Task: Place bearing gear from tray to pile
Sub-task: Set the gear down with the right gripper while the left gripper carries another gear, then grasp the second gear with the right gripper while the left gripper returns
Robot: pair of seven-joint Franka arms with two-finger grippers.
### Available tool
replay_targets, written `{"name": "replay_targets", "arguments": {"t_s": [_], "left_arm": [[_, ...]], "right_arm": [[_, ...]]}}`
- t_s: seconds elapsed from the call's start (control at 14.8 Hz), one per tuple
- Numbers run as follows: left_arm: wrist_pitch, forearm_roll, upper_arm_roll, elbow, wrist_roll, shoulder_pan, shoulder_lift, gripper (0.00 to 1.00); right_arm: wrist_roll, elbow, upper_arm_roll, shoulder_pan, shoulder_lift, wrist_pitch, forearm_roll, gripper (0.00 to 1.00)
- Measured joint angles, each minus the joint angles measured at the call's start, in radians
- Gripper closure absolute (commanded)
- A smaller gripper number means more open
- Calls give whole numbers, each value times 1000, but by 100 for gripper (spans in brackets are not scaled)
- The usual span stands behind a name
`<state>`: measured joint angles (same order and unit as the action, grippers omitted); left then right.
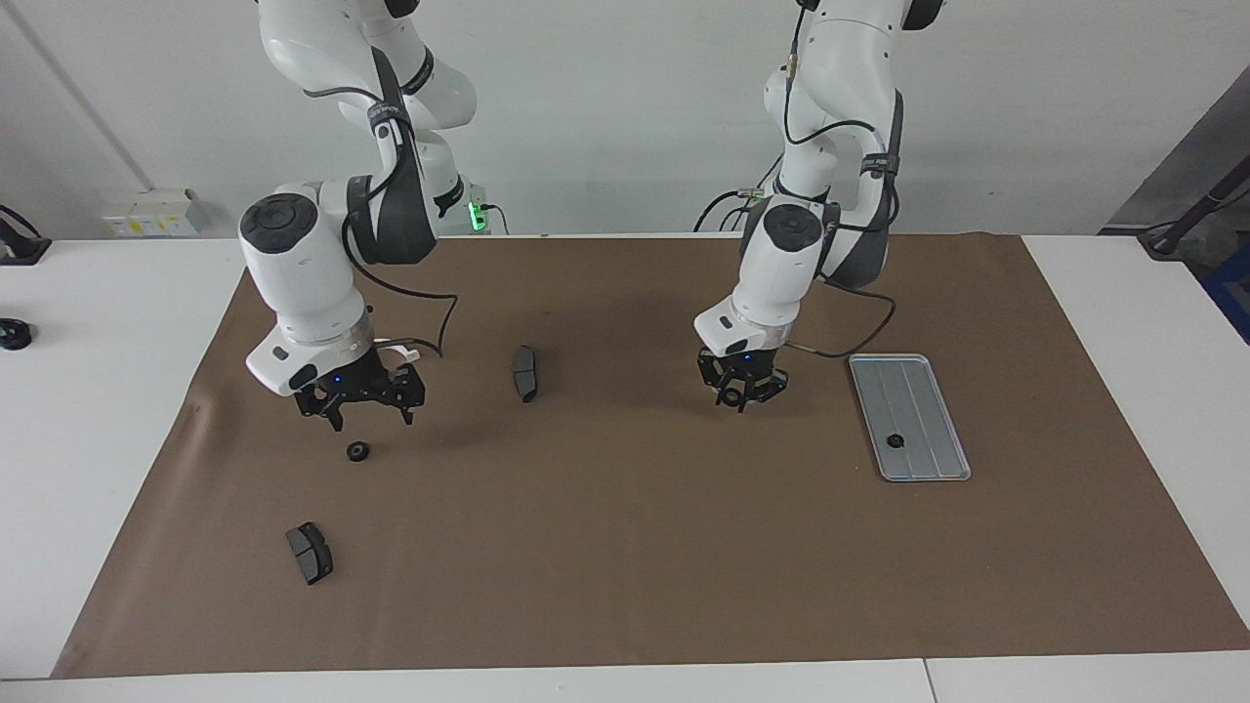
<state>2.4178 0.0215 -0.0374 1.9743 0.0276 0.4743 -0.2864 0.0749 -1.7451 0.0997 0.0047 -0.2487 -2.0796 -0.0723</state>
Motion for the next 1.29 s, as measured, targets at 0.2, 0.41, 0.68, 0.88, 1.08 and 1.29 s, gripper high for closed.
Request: {"name": "replay_targets", "arguments": {"t_s": [0.2,0.41,0.68,0.88,1.08,1.29], "left_arm": [[55,0,0,-39,5,41,-60,100],[80,0,0,-42,5,75,-83,1],[78,1,6,-48,31,92,-83,0],[14,1,24,-67,36,80,-44,0],[-88,1,33,-70,36,18,33,0],[-163,1,36,-69,34,-67,87,0]], "right_arm": [[99,28,43,14,0,36,0,0],[134,27,47,35,-9,35,0,0],[134,24,47,35,-23,28,0,0],[134,13,47,46,-28,5,1,0],[172,6,48,111,-50,-46,8,0],[289,5,50,234,-84,-111,8,0]]}}
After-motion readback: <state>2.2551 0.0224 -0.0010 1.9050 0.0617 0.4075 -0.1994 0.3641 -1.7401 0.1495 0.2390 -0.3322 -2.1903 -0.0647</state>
